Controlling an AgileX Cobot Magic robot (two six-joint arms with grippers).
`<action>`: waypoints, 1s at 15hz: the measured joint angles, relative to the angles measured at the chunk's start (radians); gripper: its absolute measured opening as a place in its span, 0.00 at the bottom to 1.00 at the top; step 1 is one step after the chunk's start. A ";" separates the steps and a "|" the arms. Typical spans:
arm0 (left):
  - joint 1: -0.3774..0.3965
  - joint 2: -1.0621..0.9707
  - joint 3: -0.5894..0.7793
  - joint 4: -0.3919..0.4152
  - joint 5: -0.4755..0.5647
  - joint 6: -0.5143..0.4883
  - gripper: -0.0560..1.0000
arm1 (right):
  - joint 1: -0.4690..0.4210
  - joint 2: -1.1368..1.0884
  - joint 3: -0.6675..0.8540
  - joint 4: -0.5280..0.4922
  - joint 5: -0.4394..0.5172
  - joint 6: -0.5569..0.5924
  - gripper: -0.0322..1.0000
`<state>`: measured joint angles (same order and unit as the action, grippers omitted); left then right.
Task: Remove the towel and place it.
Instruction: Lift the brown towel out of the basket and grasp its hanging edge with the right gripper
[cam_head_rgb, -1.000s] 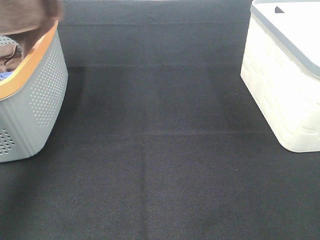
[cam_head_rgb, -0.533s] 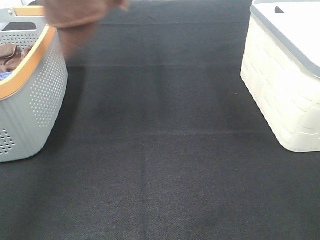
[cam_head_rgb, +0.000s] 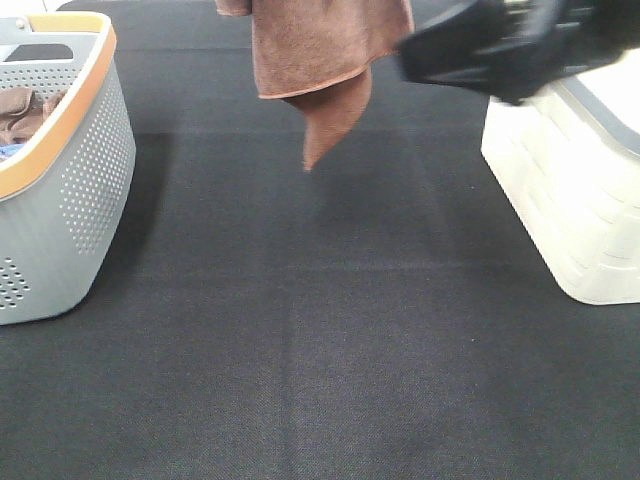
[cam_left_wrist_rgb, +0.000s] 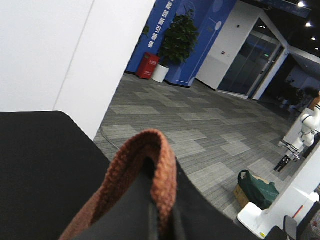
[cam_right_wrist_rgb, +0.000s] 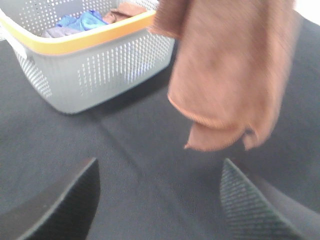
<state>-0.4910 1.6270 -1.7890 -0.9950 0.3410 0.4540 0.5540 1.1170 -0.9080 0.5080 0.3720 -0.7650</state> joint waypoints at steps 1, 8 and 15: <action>-0.018 0.002 0.000 0.007 -0.002 0.000 0.05 | 0.001 0.029 0.000 -0.002 -0.056 0.000 0.67; -0.061 0.002 0.000 0.010 -0.023 0.000 0.05 | 0.001 0.163 0.000 0.038 -0.294 0.020 0.67; -0.061 0.002 0.000 0.010 -0.023 0.000 0.05 | 0.001 0.234 0.000 0.040 -0.410 0.020 0.66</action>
<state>-0.5520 1.6290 -1.7890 -0.9850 0.3180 0.4540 0.5550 1.3510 -0.9080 0.5480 -0.0380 -0.7450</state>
